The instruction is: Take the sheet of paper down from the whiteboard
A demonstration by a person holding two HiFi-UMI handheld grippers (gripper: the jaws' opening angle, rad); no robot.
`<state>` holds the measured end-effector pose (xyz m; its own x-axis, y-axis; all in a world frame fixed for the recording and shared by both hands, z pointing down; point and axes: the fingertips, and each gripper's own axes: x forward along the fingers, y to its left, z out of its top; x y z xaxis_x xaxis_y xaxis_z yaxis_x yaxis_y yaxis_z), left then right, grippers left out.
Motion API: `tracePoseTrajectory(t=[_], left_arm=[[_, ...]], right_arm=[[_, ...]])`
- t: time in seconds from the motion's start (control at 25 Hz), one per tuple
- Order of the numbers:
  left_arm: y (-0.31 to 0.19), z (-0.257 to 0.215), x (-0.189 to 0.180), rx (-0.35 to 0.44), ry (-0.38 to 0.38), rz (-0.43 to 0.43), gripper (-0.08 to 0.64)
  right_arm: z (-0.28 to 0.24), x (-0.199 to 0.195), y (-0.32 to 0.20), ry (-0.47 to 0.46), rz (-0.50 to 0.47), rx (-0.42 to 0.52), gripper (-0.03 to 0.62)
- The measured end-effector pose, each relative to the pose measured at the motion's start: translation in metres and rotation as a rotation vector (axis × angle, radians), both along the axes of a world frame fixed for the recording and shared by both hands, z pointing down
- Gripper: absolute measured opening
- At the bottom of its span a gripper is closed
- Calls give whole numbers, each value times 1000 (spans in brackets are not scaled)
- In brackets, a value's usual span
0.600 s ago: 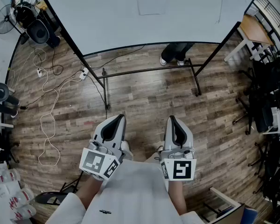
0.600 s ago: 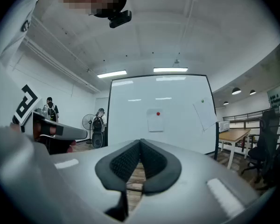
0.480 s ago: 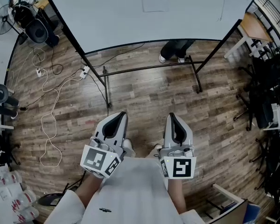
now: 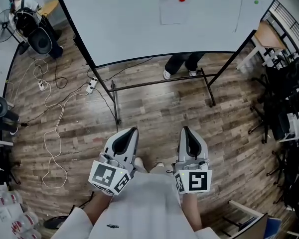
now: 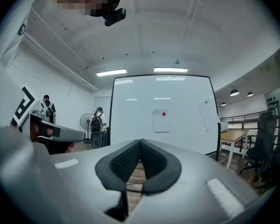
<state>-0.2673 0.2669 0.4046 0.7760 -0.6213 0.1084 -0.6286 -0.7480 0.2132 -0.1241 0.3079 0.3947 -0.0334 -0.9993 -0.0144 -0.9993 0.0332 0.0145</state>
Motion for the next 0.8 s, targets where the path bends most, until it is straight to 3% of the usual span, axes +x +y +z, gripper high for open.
tracePoseTrajectory(t=[0.4, 0.8], left_arm=[[-28, 11, -14, -9, -5, 33, 6], [-120, 14, 38, 6, -3, 57, 6]], right_arm=[[12, -17, -22, -14, -10, 10, 9], [20, 33, -111, -43, -1, 20, 11]])
